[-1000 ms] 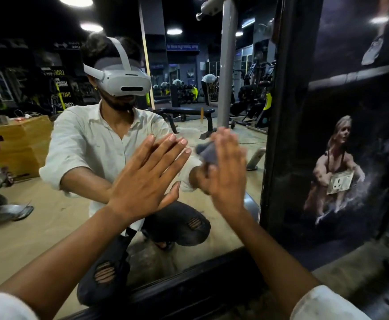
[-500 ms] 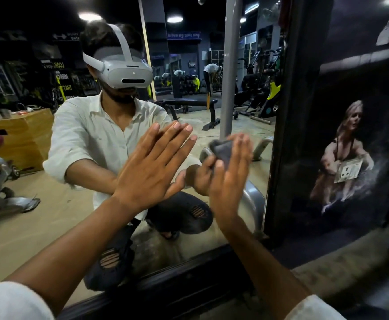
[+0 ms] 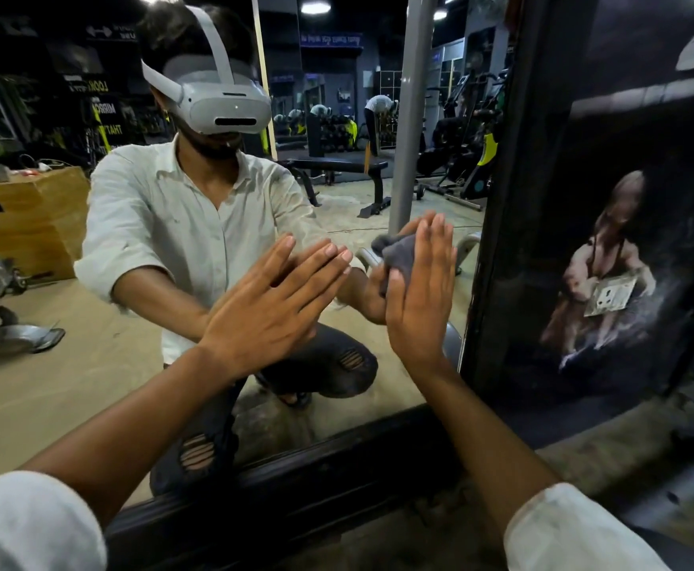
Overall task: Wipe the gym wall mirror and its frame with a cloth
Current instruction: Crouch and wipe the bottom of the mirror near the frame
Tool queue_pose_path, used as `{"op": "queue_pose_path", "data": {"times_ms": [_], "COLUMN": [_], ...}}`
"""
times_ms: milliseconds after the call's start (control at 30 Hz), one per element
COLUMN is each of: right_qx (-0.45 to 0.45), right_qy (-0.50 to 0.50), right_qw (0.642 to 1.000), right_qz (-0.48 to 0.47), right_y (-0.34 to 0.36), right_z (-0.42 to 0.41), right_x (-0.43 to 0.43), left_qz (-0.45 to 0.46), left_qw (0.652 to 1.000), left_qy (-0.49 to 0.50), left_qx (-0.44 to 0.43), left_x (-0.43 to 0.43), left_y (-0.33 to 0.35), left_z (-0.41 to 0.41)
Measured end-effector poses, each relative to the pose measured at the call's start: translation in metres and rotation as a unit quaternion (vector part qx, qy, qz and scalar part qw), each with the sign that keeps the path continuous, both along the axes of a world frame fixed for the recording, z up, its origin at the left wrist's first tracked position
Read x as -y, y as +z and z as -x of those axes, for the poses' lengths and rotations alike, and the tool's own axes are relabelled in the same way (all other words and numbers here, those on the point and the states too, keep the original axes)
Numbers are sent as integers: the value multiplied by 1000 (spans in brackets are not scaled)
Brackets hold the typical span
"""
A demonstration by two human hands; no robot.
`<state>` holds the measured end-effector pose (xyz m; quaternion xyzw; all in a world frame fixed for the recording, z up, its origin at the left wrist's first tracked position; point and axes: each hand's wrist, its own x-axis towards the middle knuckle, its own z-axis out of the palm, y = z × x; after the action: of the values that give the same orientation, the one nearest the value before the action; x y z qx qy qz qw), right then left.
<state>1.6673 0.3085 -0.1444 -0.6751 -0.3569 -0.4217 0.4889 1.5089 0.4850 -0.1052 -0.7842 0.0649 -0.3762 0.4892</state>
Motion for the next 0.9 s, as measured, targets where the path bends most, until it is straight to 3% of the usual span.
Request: {"op": "queue_pose_path", "data": {"times_ms": [167,267,367,467,567,800,900], "right_qx": [26,5,-33,-44,-68,-46,-68], "right_qy": [-1,-28,-34,-31,-29,-15,-4], "right_qw": [1000,999,996,997,997,995,994], "right_qz": [7,-28,-73,-55,-35,-85,-89], "right_y": [19,27,28,4,-26,2,-26], "right_z": [-4,-20,-28,-30,-31,-28,-27], "right_x": [-7,6,11,17,23,7,6], "left_qz": [-31,37,90,129,143,81,61], "left_qw": [999,999,995,990,988,995,997], "left_qy": [10,-19,-35,-25,-42,-44,-46], "left_qx": [-8,-30,10,54,35,27,1], "left_x": [2,1,10,22,25,15,14], "left_y": [-1,0,-16,-37,-34,-40,-42], "left_z": [8,3,-12,-25,-20,-24,-24]}}
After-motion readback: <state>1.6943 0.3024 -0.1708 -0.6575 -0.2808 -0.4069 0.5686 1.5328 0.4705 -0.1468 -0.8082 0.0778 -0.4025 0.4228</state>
